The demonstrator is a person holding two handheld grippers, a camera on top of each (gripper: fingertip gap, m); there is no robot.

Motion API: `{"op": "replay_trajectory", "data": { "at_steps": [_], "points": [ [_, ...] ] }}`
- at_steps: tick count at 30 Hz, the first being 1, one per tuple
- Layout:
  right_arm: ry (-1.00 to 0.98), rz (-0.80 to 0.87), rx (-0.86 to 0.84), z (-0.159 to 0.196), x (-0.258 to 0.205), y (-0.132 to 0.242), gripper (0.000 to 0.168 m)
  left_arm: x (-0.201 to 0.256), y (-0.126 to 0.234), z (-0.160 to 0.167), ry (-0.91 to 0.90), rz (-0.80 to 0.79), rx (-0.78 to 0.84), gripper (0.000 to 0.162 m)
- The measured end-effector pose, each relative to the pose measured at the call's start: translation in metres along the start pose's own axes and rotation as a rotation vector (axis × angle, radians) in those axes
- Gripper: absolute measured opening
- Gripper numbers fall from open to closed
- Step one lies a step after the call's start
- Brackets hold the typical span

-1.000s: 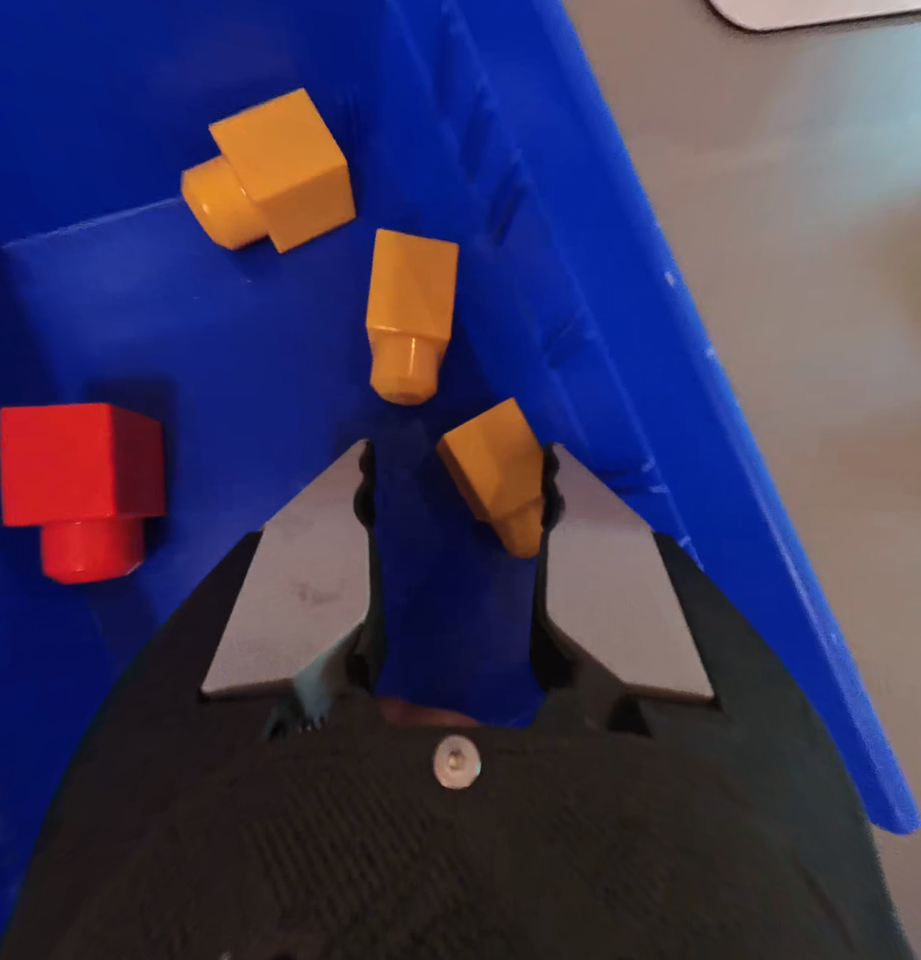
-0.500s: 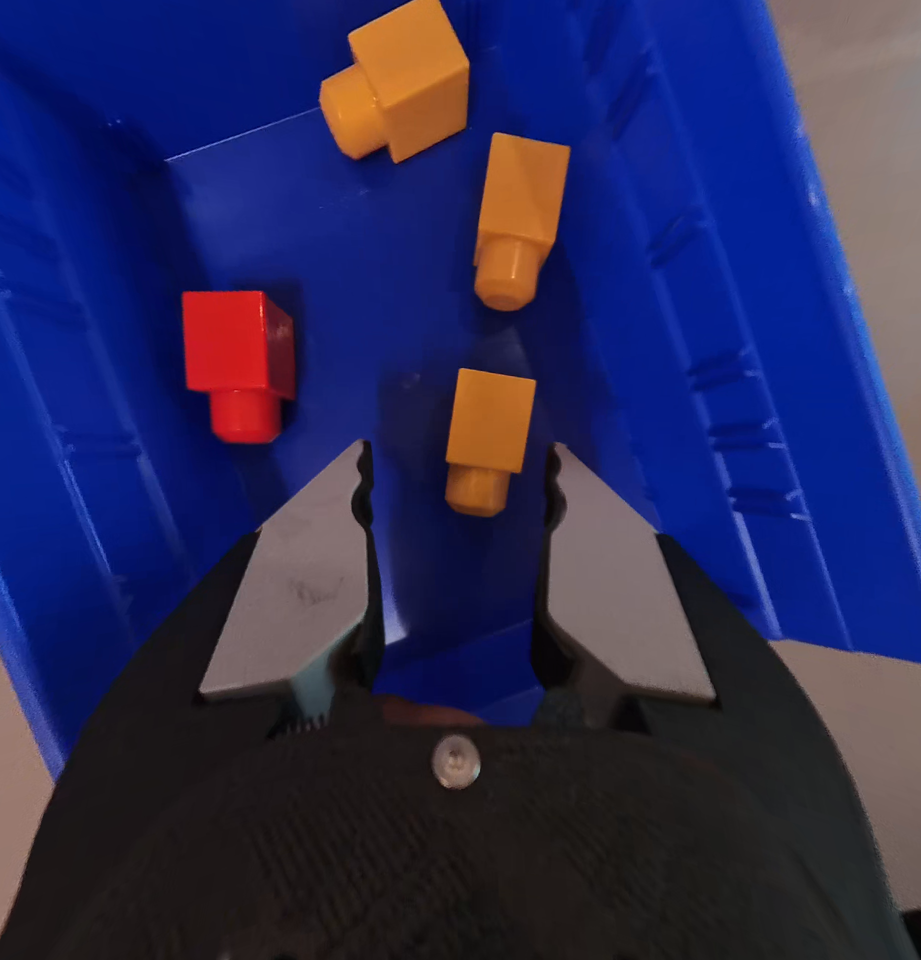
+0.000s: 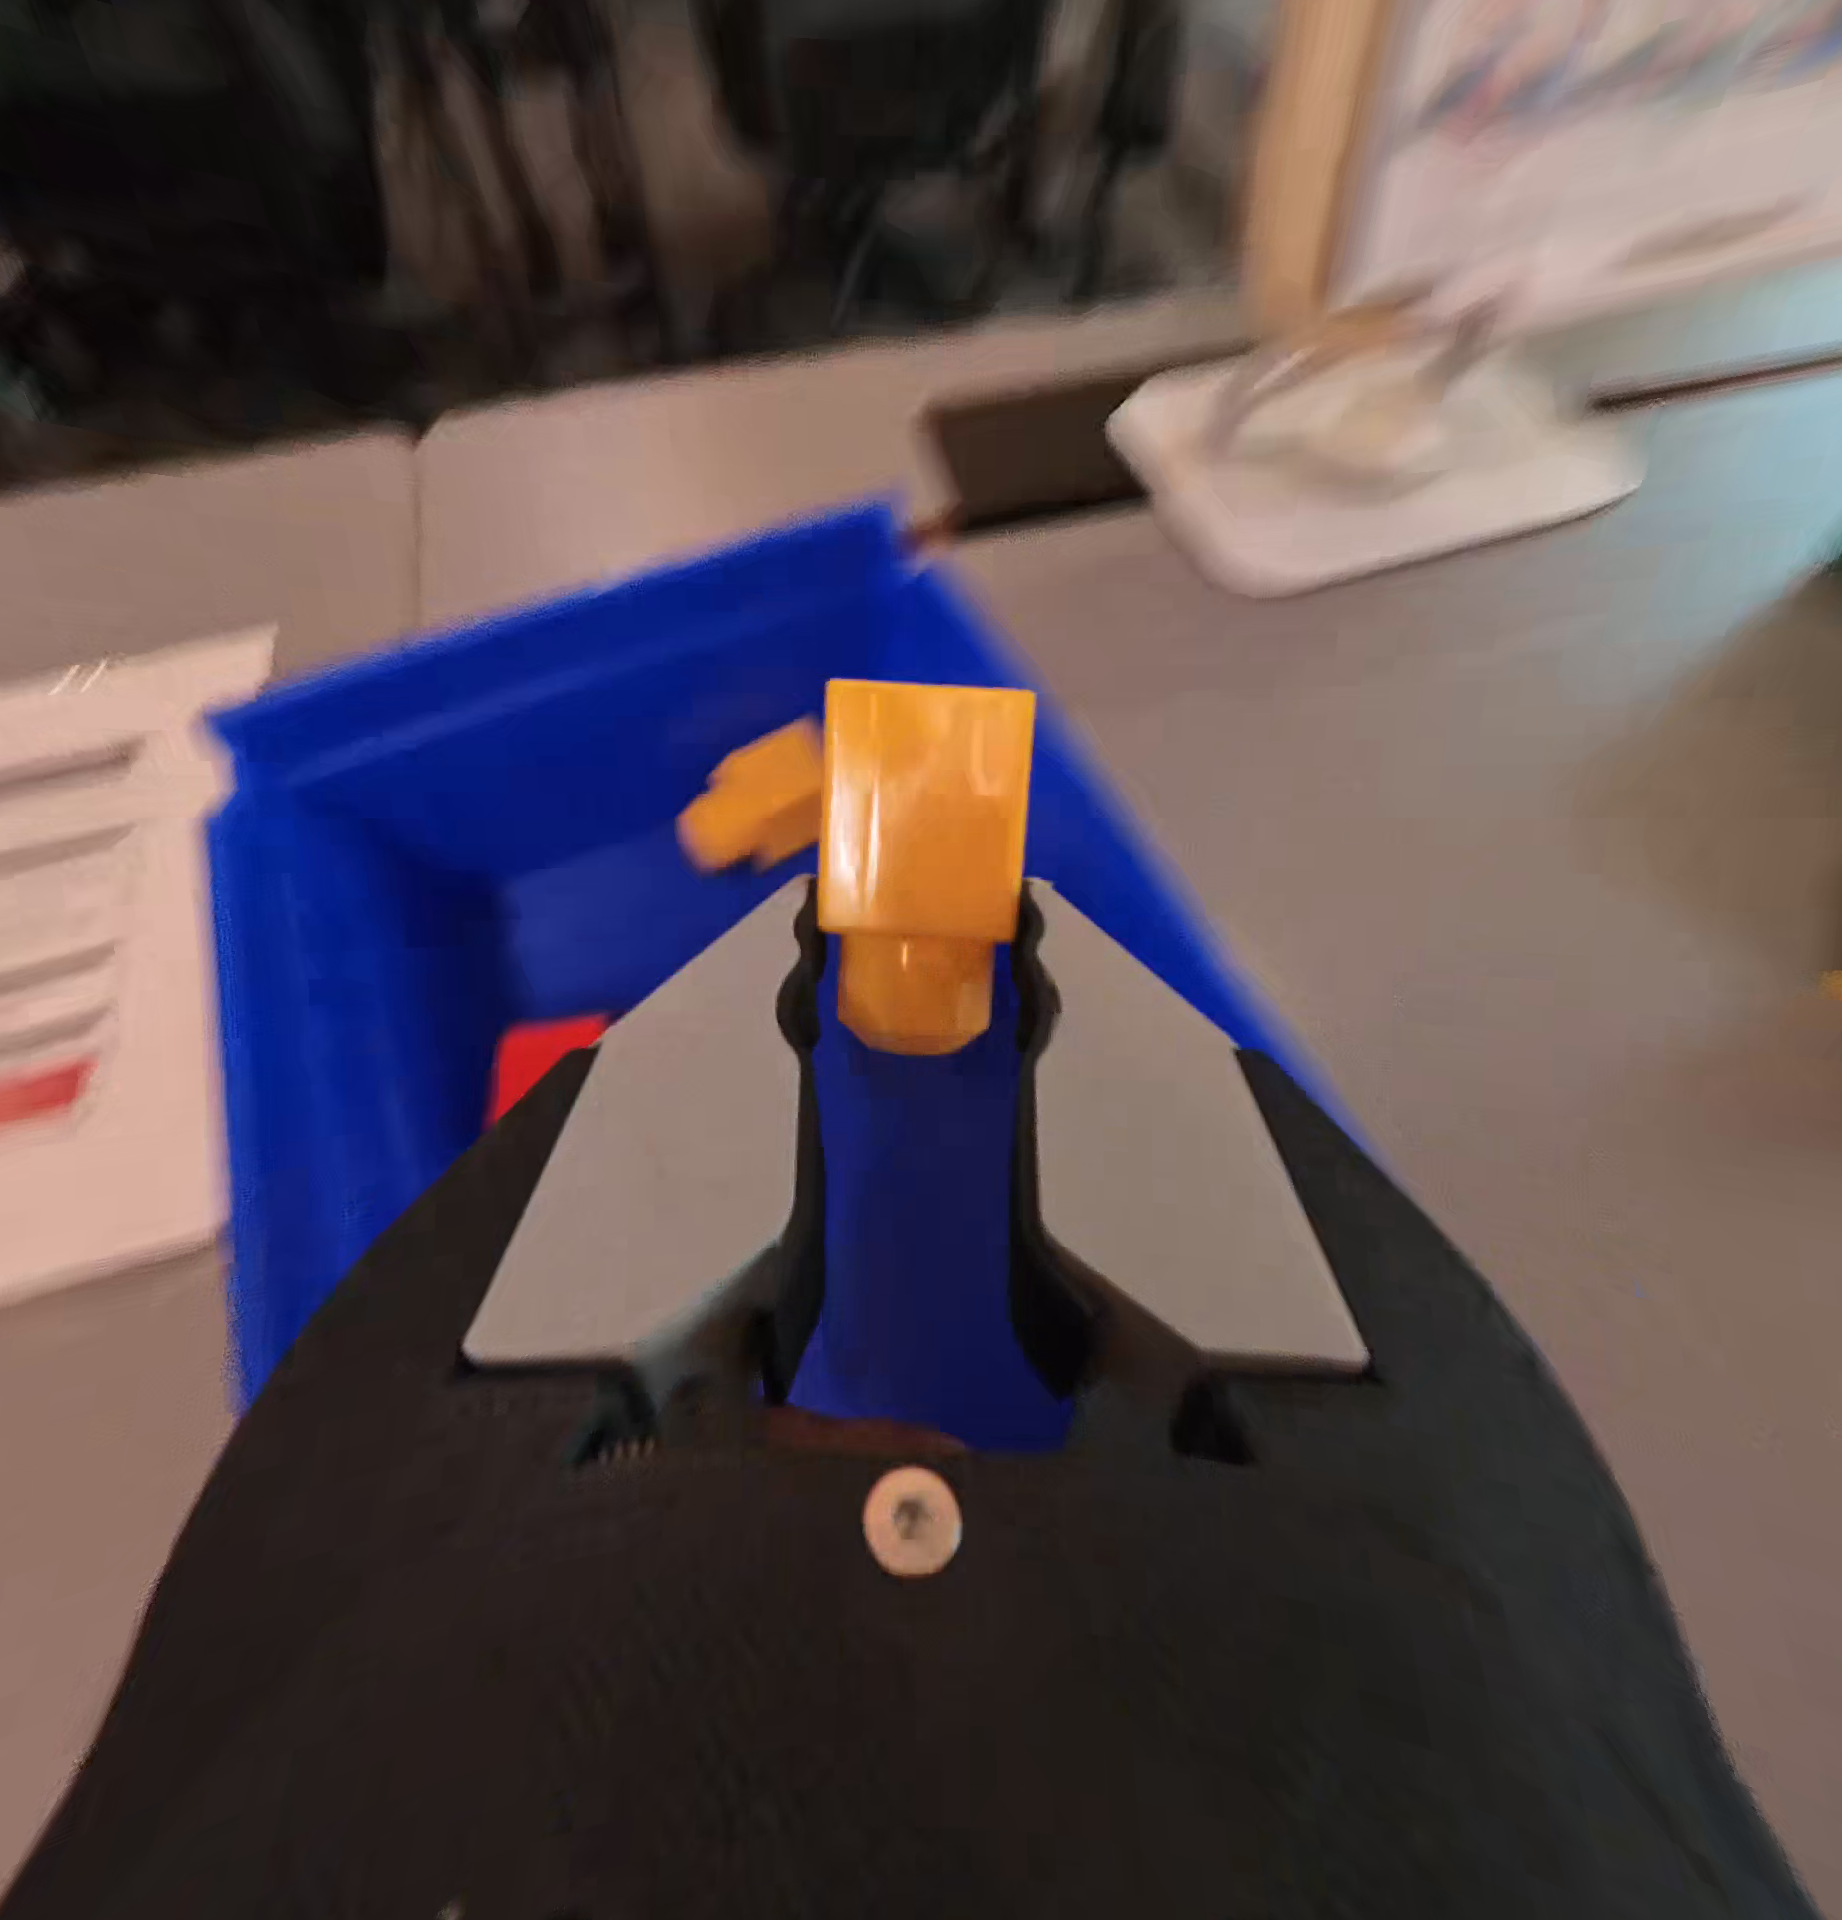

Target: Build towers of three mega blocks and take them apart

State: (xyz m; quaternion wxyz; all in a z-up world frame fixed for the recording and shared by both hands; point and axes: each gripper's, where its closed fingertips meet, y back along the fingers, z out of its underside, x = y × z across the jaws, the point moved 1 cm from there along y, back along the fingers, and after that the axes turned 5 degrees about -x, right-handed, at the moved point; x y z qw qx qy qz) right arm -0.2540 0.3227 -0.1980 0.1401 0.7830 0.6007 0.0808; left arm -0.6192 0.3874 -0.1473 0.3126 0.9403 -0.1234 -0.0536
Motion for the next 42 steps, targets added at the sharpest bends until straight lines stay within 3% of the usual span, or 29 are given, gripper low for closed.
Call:
{"op": "replay_trajectory", "data": {
  "at_steps": [2,5,11,15,19,26,28,30,36,42],
  "points": [
    [0.014,0.011,0.036,-0.01,-0.001,0.005,0.047,0.05,0.028,-0.035,-0.045,0.2,0.182,0.035],
    [0.026,0.001,0.113,-0.032,-0.008,0.014,0.047,0.144,0.07,-0.061,-0.224,0.492,0.401,0.034],
    [-0.05,-0.182,0.309,-0.071,-0.04,0.032,0.048,0.296,0.101,-0.05,-0.351,0.972,0.709,0.034],
    [-0.068,-0.332,0.307,-0.073,-0.064,0.029,0.046,0.348,0.096,-0.041,-0.309,1.197,0.795,0.034],
    [-0.123,-0.441,0.334,-0.076,-0.074,0.028,0.045,0.361,0.096,-0.045,-0.093,1.441,0.846,0.034],
    [-0.122,-0.487,0.371,-0.086,-0.085,0.031,0.043,0.378,0.078,-0.033,-0.066,1.416,0.759,0.034],
    [-0.095,-0.479,0.364,-0.085,-0.089,0.03,0.035,0.38,0.075,-0.034,-0.051,1.396,0.757,0.034],
    [-0.061,-0.418,0.36,-0.085,-0.086,0.028,0.026,0.382,0.074,-0.032,-0.045,1.398,0.747,0.034],
    [-0.053,-0.346,0.287,-0.079,-0.073,0.032,0.025,0.376,0.058,-0.028,-0.066,1.297,0.678,0.034],
    [-0.056,-0.174,0.164,-0.061,-0.038,0.038,0.025,0.334,0.059,-0.043,-0.032,1.144,0.763,0.027]
  ]
}}
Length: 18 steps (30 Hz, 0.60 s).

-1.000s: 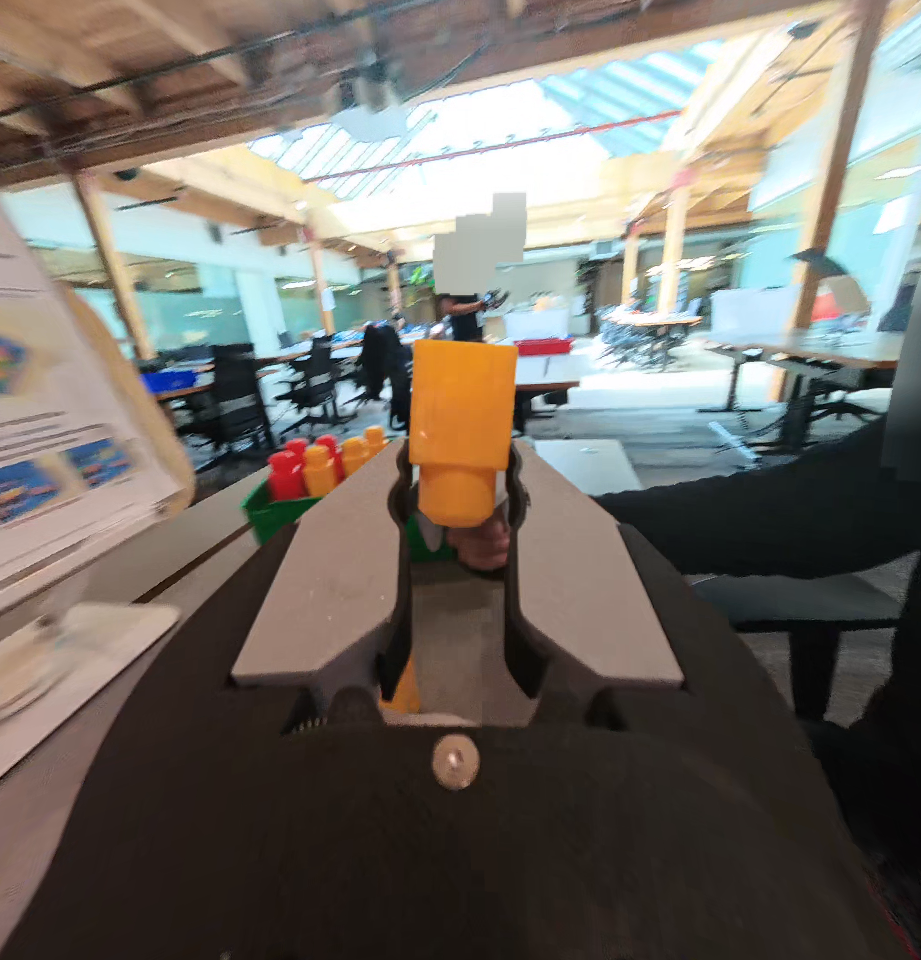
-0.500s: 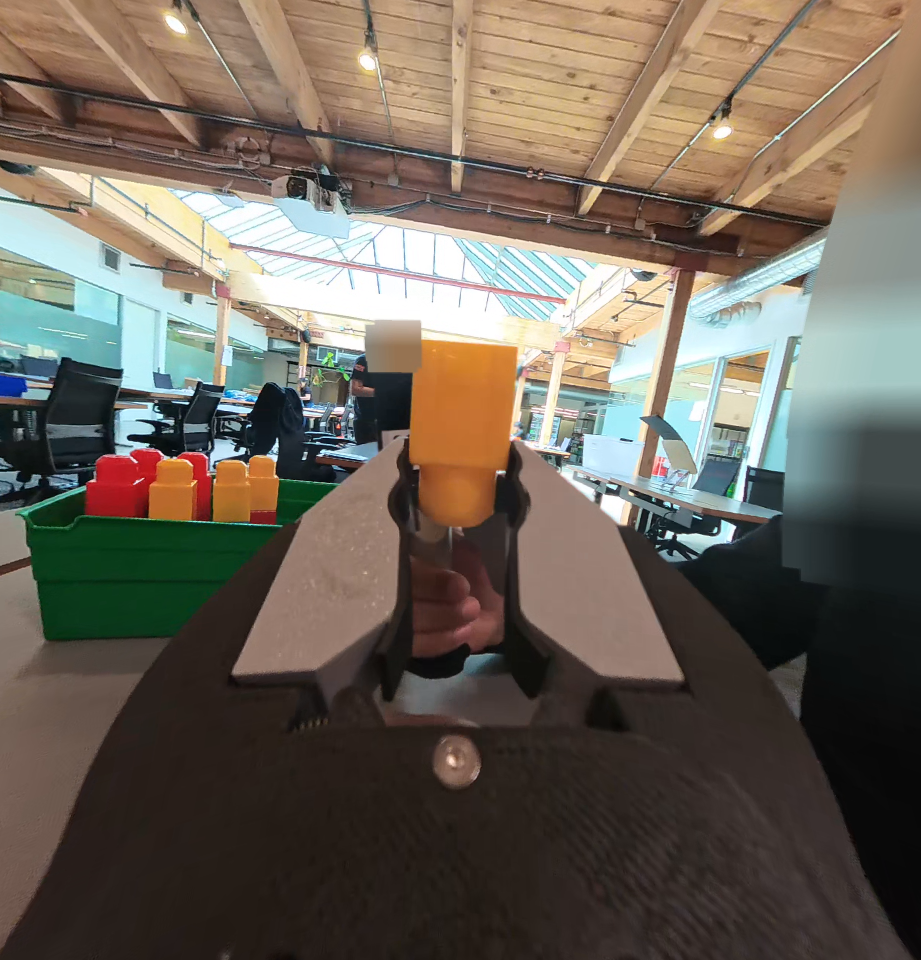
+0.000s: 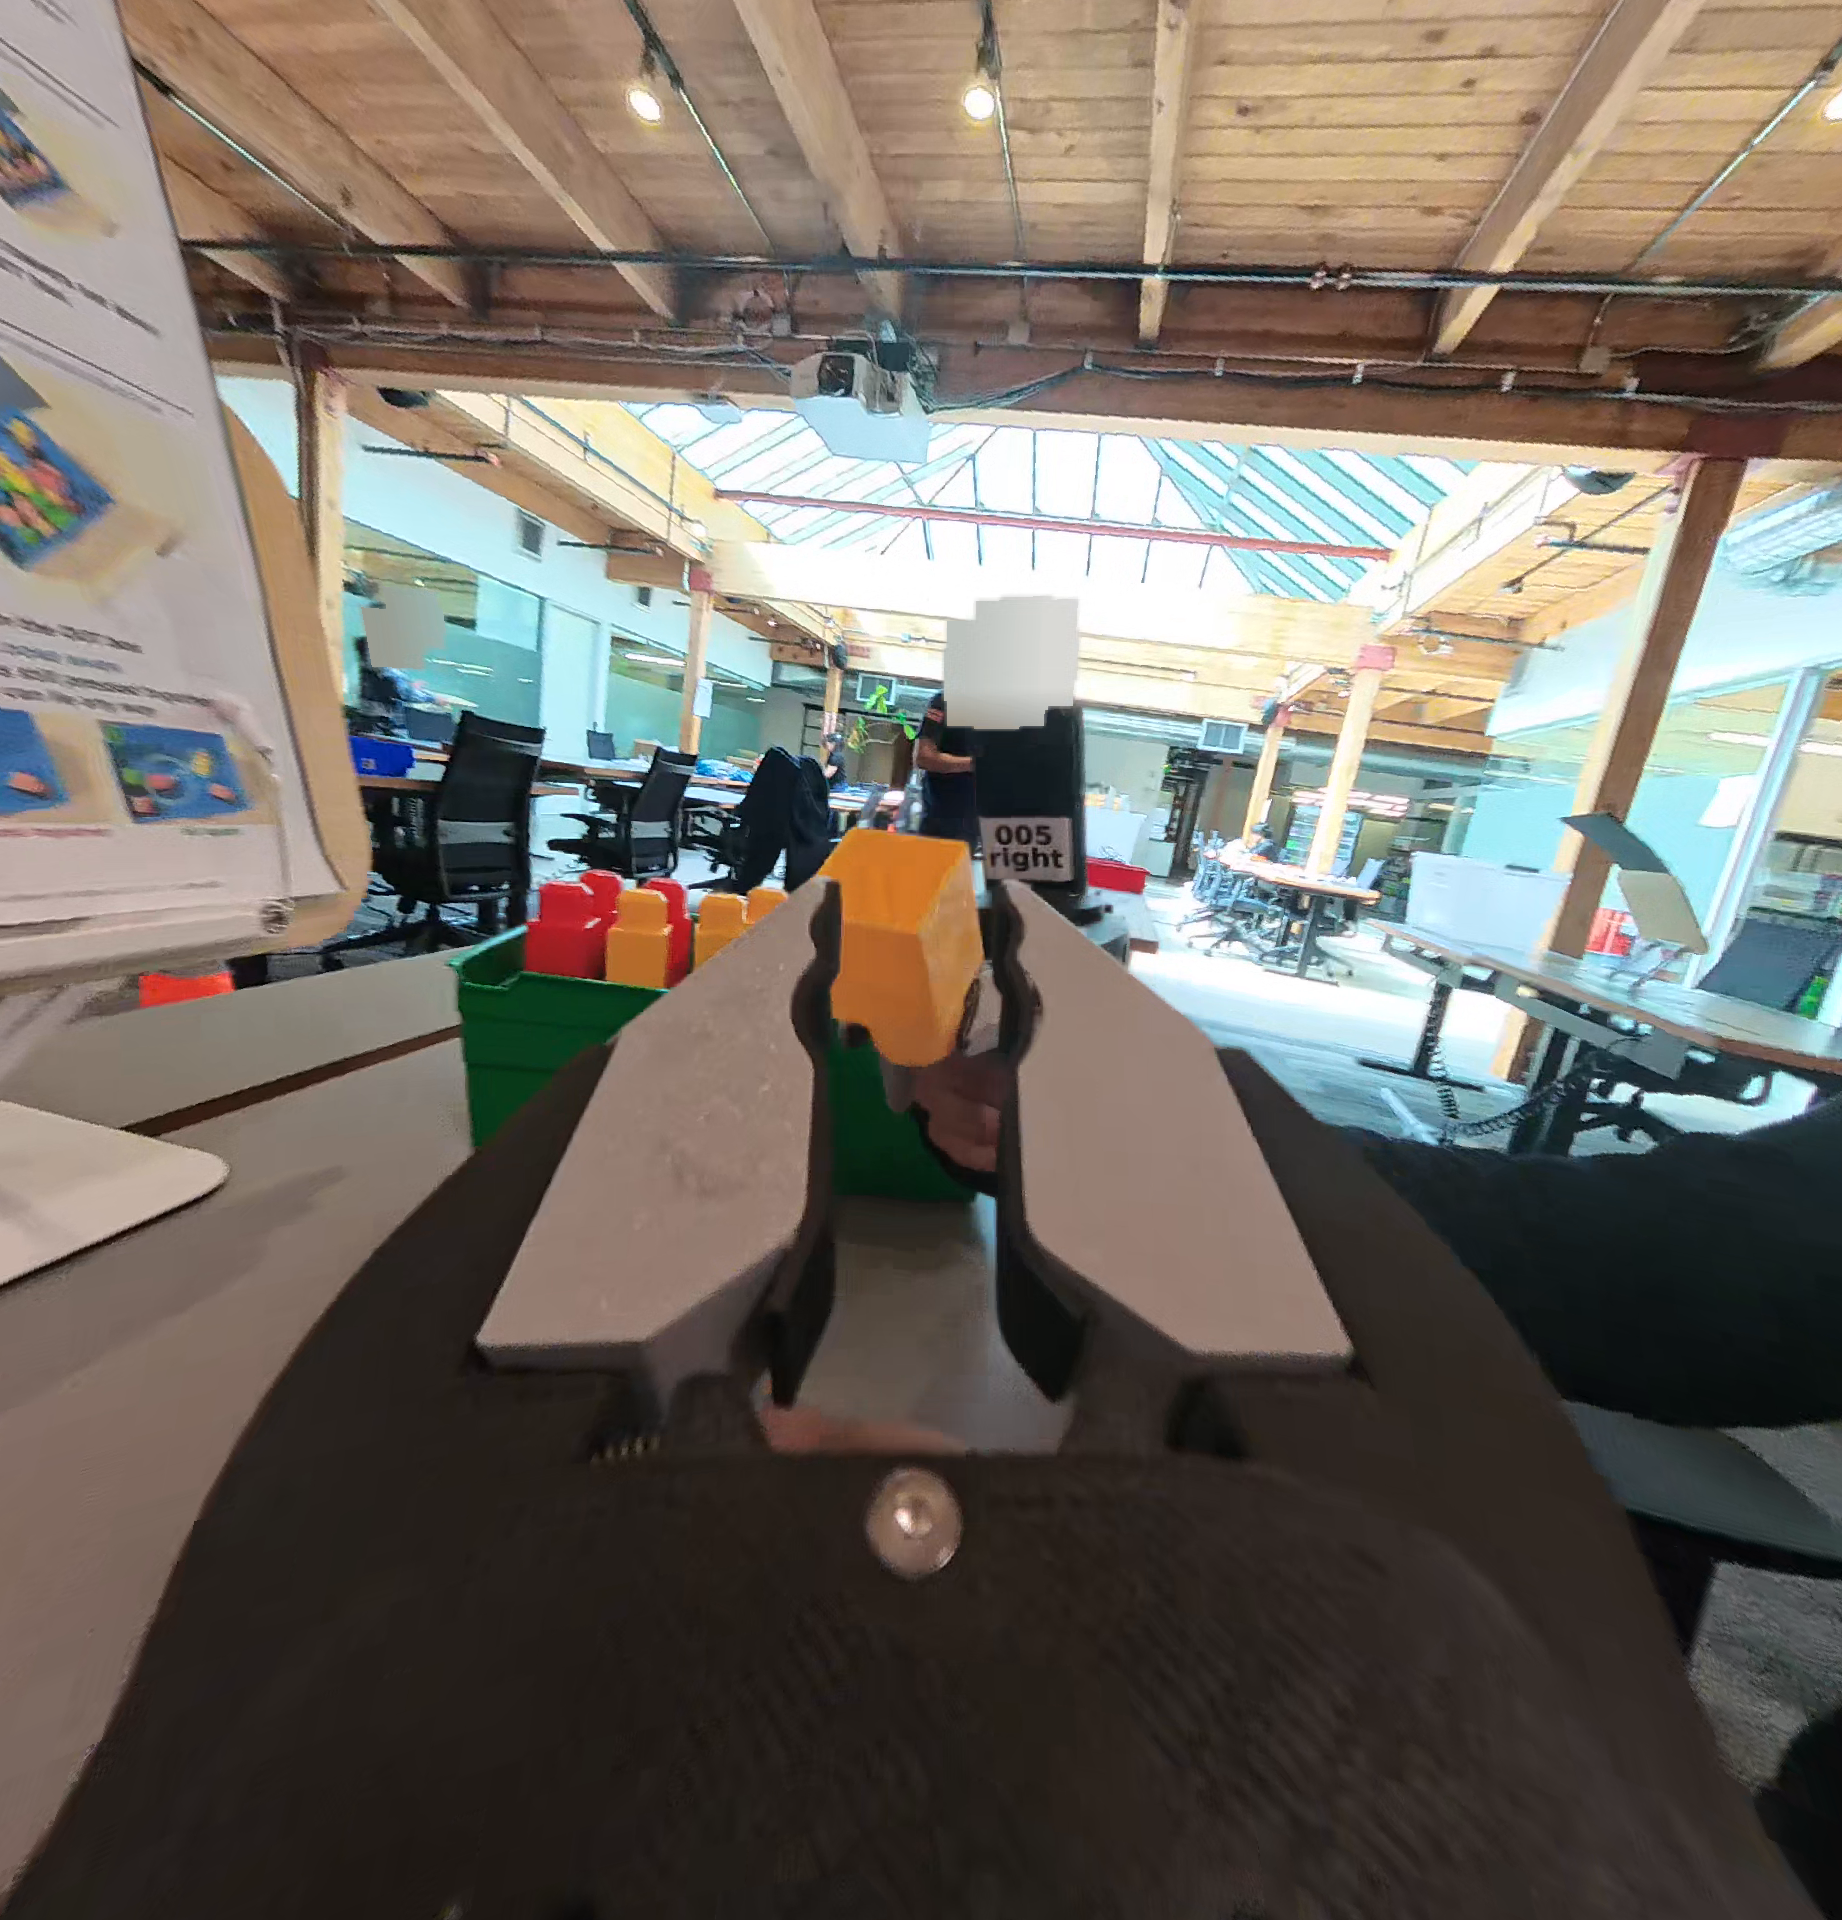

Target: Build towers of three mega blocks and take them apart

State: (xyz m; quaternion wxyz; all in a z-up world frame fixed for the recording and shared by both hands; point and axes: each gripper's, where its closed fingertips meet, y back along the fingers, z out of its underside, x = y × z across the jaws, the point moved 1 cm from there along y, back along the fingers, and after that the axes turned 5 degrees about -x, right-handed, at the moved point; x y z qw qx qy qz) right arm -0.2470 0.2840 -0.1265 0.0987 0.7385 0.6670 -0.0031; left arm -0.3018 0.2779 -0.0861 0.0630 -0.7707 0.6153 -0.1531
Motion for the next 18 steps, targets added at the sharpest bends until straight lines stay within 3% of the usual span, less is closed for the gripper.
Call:
{"op": "replay_trajectory", "data": {
  "at_steps": [11,18],
  "points": [
    [0.058,0.102,-0.197,0.027,0.011,-0.009,0.025,0.001,-0.005,0.03,-0.19,-0.08,-0.217,0.033],
    [0.056,0.081,-0.135,0.014,0.008,0.0,0.025,-0.008,-0.006,0.044,-0.205,-0.13,-0.301,0.011]
  ]
}}
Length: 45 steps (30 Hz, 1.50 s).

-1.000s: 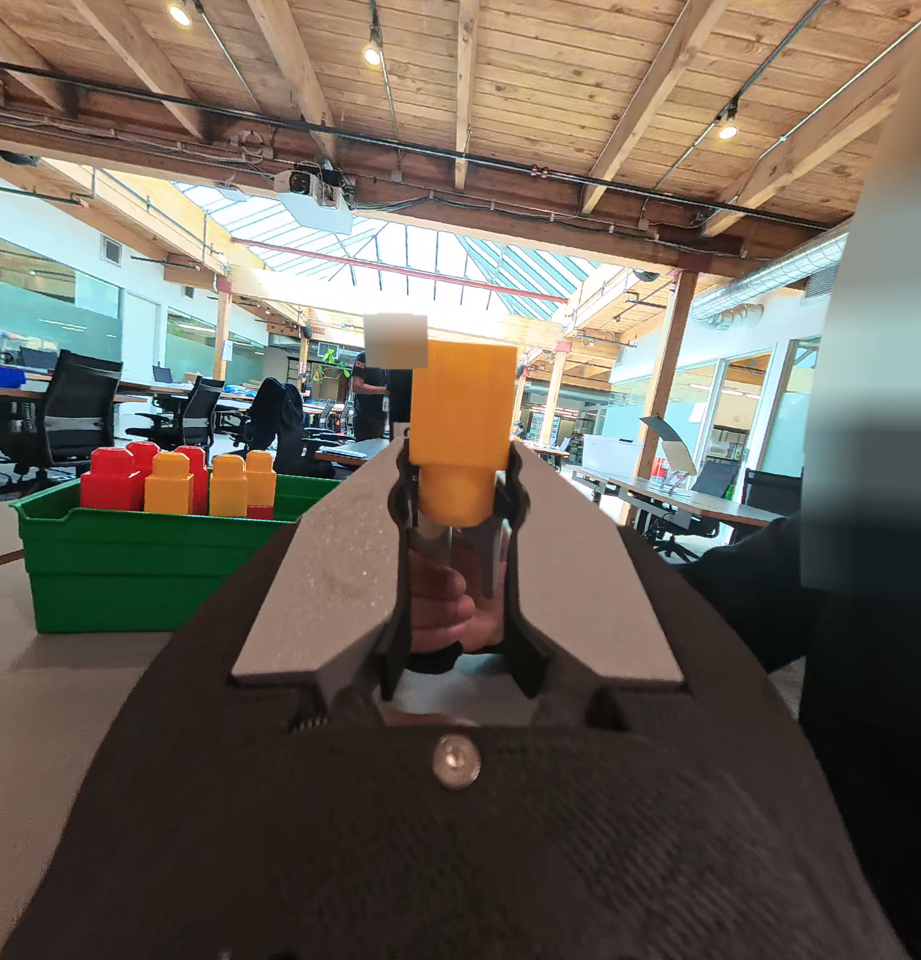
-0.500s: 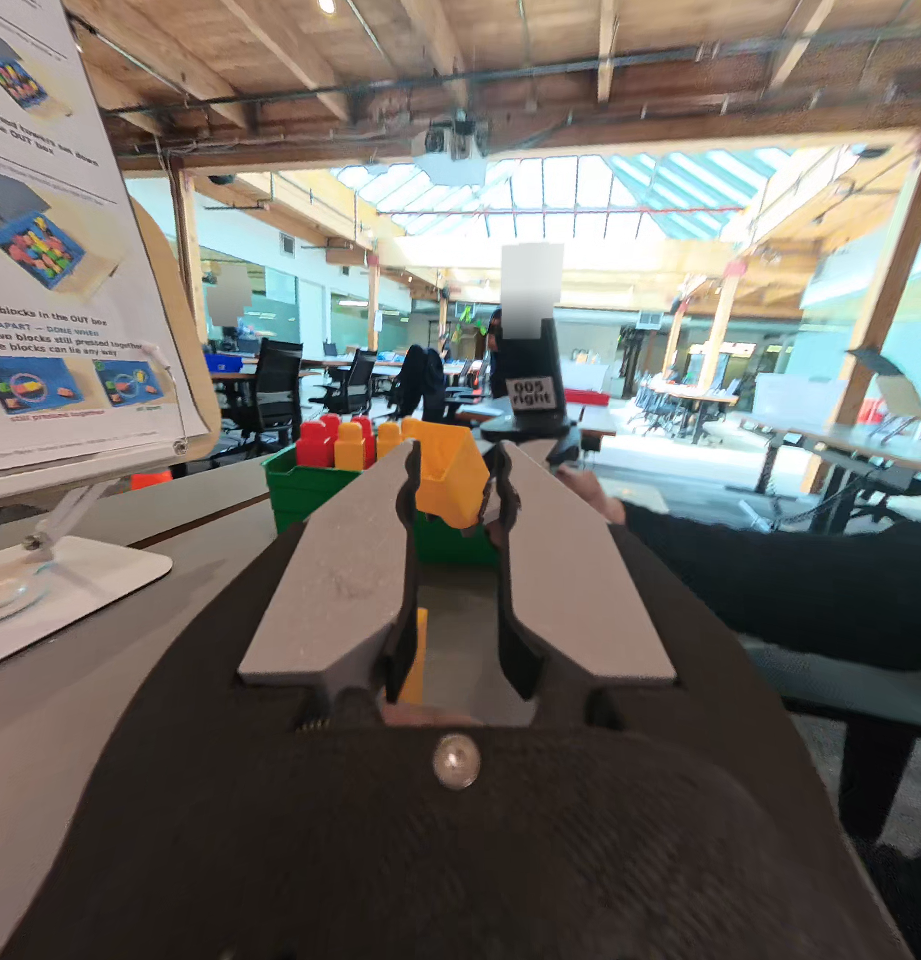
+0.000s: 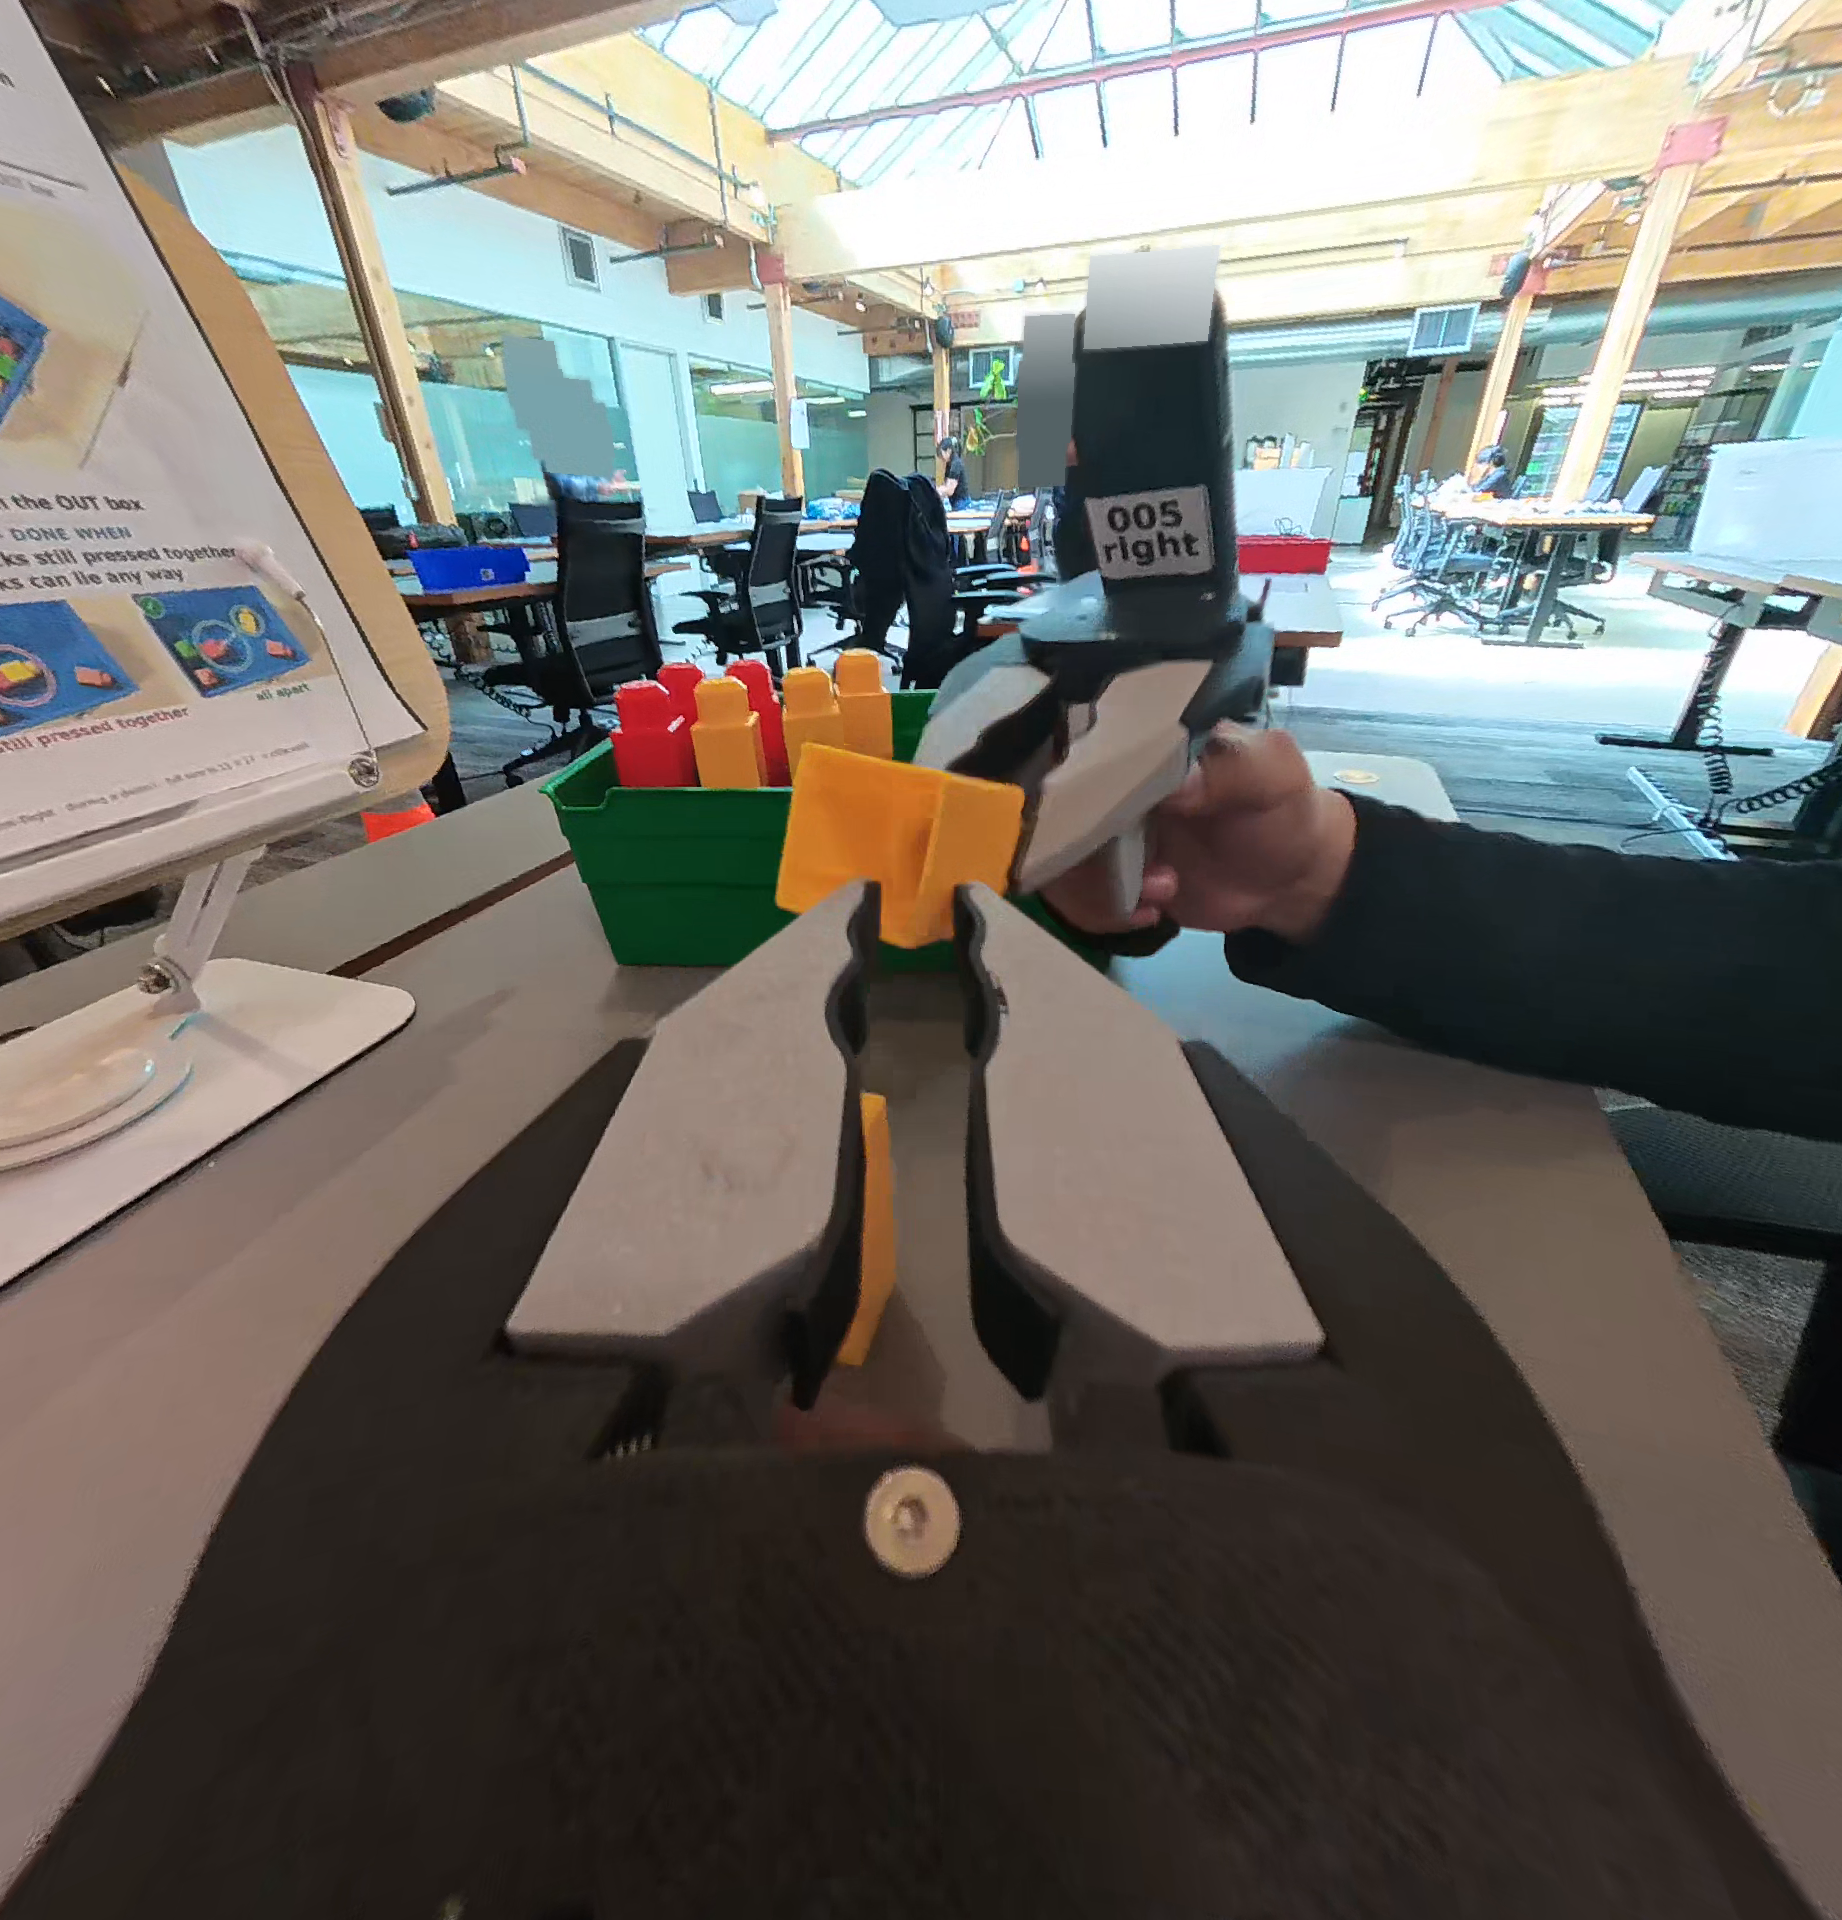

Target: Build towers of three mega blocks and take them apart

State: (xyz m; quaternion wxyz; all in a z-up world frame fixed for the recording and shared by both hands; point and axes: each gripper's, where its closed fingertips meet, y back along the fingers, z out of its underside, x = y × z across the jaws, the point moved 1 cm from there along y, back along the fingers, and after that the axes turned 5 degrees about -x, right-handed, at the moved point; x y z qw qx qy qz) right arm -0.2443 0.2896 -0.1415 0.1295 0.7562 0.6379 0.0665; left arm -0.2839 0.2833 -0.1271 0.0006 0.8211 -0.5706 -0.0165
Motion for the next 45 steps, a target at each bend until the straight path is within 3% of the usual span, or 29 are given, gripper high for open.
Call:
{"op": "replay_trajectory", "data": {
  "at_steps": [4,12,15,18,21,31,37,41,42,45],
  "points": [
    [-0.058,-0.042,0.1,-0.013,0.0,0.01,0.025,0.01,-0.008,0.013,0.022,0.063,-0.067,0.005],
    [-0.09,-0.059,0.156,-0.019,0.002,0.016,0.026,0.025,-0.019,0.03,-0.037,0.096,-0.153,0.018],
    [-0.097,-0.066,0.165,-0.02,0.002,0.016,0.026,0.024,-0.015,0.02,0.045,0.127,-0.091,0.018],
    [-0.091,-0.074,0.168,-0.02,0.0,0.015,0.026,0.018,-0.011,0.008,0.169,0.156,0.002,0.004],
    [-0.083,-0.068,0.181,-0.022,-0.002,0.011,0.026,0.014,-0.008,0.004,0.245,0.188,0.039,0.003],
    [-0.142,-0.154,0.415,-0.046,-0.008,0.022,0.043,0.014,0.002,-0.019,0.333,0.249,0.195,0.0],
    [-0.147,-0.16,0.372,-0.04,-0.011,0.009,0.05,0.018,0.006,-0.029,0.347,0.282,0.273,0.0],
    [-0.17,-0.193,0.368,-0.04,-0.018,0.001,0.048,0.029,0.0,-0.025,0.338,0.322,0.257,0.0],
    [-0.167,-0.204,0.359,-0.039,-0.021,0.0,0.033,0.031,-0.003,-0.023,0.34,0.328,0.247,0.0],
    [-0.135,-0.179,0.33,-0.037,-0.021,0.001,0.032,0.031,-0.006,-0.02,0.374,0.336,0.228,0.0]
  ]
}}
